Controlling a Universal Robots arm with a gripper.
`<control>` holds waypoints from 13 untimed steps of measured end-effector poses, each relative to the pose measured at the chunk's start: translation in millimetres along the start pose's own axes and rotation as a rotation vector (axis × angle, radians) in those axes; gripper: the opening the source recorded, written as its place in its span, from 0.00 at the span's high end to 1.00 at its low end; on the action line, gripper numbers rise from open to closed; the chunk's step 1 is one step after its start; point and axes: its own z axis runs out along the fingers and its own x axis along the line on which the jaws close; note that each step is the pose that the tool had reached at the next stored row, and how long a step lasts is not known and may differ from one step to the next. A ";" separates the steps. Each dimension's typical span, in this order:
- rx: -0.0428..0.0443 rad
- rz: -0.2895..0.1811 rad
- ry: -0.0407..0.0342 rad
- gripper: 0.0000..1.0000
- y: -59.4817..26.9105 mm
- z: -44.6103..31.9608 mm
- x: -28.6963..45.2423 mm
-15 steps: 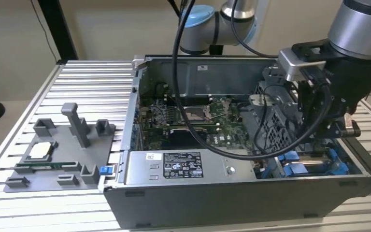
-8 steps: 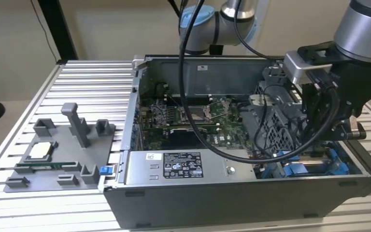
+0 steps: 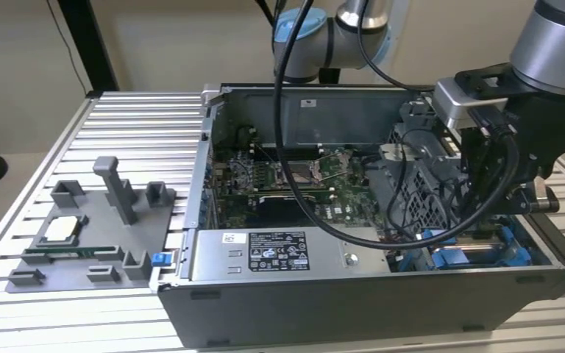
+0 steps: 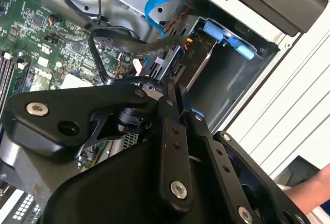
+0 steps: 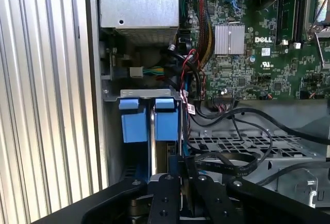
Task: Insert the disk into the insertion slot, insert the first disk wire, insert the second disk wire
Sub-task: 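Insert the second disk wire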
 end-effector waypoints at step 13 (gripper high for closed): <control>-0.0002 0.000 -0.0056 1.00 -7.0 9.2 1.3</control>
